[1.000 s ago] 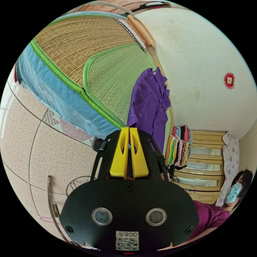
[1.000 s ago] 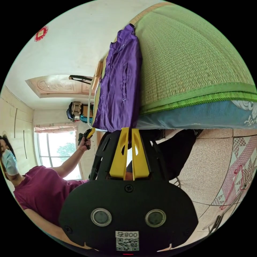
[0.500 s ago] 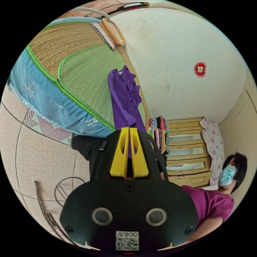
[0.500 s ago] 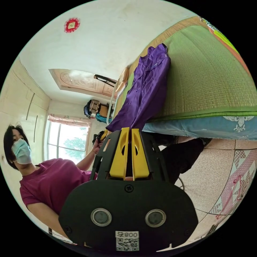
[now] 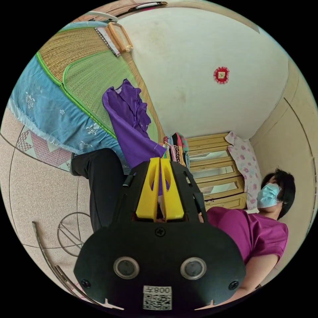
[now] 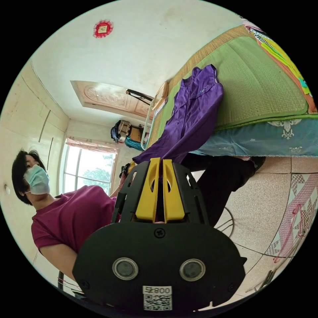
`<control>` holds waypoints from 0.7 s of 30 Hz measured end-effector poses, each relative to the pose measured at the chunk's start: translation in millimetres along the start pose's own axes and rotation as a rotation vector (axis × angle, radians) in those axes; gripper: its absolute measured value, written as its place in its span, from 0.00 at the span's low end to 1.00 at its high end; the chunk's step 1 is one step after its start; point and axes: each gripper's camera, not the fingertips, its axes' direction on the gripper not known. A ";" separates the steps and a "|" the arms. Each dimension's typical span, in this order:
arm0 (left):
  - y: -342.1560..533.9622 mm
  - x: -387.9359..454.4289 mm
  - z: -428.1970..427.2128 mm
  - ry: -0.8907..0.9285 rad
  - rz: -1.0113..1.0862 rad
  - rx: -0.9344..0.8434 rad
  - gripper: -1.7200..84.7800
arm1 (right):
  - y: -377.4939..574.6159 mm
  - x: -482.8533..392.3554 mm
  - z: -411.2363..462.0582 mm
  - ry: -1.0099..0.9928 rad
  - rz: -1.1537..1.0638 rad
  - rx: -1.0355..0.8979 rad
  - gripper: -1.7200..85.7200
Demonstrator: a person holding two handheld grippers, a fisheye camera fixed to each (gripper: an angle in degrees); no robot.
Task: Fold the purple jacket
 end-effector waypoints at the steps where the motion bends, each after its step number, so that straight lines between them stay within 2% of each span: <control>1: 3.2 3.1 -3.5 0.016 0.014 -0.001 0.02 | 2.4 -0.9 -1.7 -0.002 -0.002 0.002 0.03; 13: 25.6 -7.7 -18.9 0.174 0.087 0.017 0.02 | 33.3 -22.7 -21.6 0.007 -0.061 0.021 0.03; 21: 3.5 -28.6 -0.1 0.188 0.103 0.025 0.02 | 22.1 -8.0 -18.8 -0.010 -0.046 0.048 0.03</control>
